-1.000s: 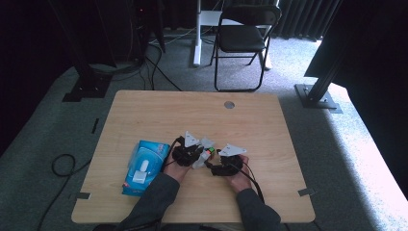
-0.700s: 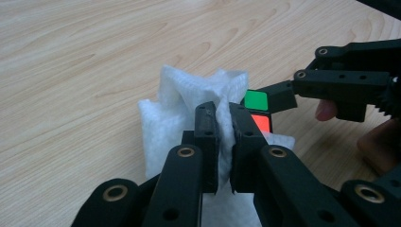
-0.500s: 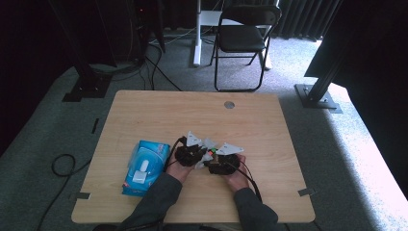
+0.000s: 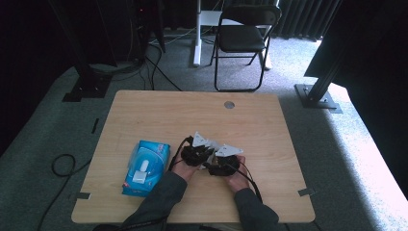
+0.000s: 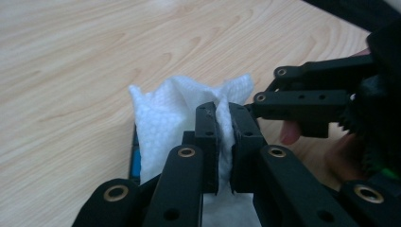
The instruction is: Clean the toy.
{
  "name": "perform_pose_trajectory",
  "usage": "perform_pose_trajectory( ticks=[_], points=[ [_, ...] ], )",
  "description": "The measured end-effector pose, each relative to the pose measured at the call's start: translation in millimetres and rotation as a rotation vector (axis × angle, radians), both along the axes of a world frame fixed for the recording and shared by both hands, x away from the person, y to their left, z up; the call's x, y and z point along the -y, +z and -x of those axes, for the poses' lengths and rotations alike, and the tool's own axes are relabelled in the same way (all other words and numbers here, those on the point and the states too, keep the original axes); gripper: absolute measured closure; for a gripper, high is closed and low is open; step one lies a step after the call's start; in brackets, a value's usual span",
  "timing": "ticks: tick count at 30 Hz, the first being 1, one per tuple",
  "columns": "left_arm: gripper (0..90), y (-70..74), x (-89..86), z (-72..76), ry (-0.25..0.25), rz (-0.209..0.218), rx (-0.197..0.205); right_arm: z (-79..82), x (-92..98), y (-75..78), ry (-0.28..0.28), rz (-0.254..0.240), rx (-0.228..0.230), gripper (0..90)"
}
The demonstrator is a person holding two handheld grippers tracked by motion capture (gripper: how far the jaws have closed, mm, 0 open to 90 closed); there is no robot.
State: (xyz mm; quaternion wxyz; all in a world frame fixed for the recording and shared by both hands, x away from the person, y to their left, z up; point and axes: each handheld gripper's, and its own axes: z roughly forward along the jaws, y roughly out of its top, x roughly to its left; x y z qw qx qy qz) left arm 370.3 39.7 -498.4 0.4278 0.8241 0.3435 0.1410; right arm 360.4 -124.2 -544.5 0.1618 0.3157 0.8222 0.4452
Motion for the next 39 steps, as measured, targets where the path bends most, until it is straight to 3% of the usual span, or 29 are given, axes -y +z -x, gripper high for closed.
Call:
perform_pose_trajectory(
  ticks=[6, 11, 16, 19, 22, 24, 27, 31, 39],
  points=[
    [84.0, 0.1, -13.4, -3.8, 0.051, -0.011, 0.017, 0.3, -0.3, 0.0, -0.002, 0.002, 0.001, 34.1],
    [83.9, 0.0, -11.3, -2.7, 0.065, -0.018, 0.029, 0.0, -0.2, -0.1, -0.009, 0.001, -0.004, 34.1],
    [83.9, -0.1, -10.4, -2.4, 0.078, -0.001, 0.01, -0.2, -0.1, -0.1, -0.012, 0.0, -0.004, 34.1],
    [83.7, 0.2, -6.9, 0.2, 0.038, 0.005, 0.004, -0.4, 0.1, -0.1, -0.013, 0.0, -0.006, 34.1],
    [83.5, -0.8, -1.3, 5.6, -0.013, -0.005, 0.023, -0.4, 0.1, -0.1, -0.012, 0.0, -0.006, 34.1],
    [83.2, -1.0, -0.9, 5.6, -0.016, -0.004, 0.025, -0.3, 0.4, -0.1, -0.012, 0.0, -0.005, 34.1],
    [83.5, -1.0, -3.9, 2.9, 0.0, 0.0, 0.025, 0.0, 0.5, -0.1, -0.012, 0.002, -0.003, 34.1],
    [83.5, -0.2, -8.9, 2.4, 0.049, -0.038, 0.052, 1.3, 0.7, -0.1, -0.007, 0.006, 0.001, 34.1],
    [83.7, 0.8, -23.1, -3.2, 0.167, -0.042, 0.03, 2.5, 2.9, -0.1, 0.002, 0.007, 0.002, 34.0]
  ],
)
